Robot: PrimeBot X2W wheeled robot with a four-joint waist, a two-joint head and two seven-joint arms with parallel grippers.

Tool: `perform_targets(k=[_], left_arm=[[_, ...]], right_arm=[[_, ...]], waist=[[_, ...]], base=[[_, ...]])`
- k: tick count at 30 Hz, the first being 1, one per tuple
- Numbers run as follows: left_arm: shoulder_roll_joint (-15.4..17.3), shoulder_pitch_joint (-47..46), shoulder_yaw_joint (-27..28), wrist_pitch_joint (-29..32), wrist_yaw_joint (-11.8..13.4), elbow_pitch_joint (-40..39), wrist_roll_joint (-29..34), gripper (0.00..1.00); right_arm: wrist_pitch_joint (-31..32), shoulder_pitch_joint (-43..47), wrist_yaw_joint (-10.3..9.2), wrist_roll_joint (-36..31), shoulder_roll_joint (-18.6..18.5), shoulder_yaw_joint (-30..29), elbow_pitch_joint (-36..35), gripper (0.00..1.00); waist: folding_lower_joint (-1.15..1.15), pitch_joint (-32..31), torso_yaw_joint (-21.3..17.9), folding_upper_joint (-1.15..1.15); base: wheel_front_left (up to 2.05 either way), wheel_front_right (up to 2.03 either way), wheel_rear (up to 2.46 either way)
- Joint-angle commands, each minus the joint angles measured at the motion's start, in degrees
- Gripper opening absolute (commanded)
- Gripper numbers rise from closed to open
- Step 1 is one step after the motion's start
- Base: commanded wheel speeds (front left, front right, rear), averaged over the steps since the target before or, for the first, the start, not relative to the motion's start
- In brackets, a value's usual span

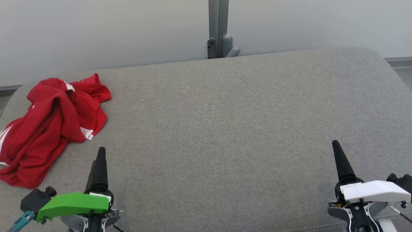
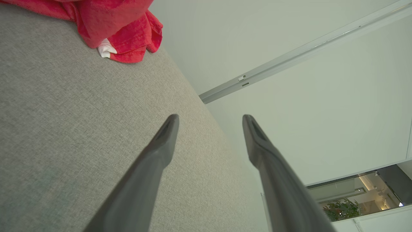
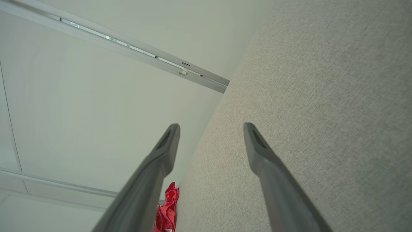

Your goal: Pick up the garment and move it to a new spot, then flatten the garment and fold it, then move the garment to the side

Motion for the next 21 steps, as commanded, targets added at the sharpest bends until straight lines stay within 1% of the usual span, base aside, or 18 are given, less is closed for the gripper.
perform_targets(k=[1,10,18,21], left_arm=[[0.4,-0.2,-0.2,-0.5,0.2,-1.1,1.1,1.00],[0.4,0.5,-2.5,-2.6,1.6,-3.0,16.4,1.00],[0.5,1.2,-3.3,-4.2,2.9,-3.4,24.1,1.00],[0.5,1.5,-3.4,-4.6,3.2,-3.4,25.7,1.00]], right_arm=[[-0.4,-0.3,0.02,-1.1,-0.4,0.0,-1.2,1.00],[-2.4,0.7,0.03,-14.2,-0.4,2.1,-3.7,1.00],[-3.7,1.5,0.03,-22.4,-0.4,3.1,-5.0,1.00],[-4.1,1.7,0.03,-24.2,-0.4,3.3,-5.1,1.00]], waist=[[0.00,0.0,0.0,0.15],[0.00,0.0,0.0,0.20],[0.00,0.0,0.0,0.23],[0.00,0.0,0.0,0.24]], base=[[0.00,0.00,0.00],[0.00,0.00,0.00],[0.00,0.00,0.00],[0.00,0.00,0.00]])
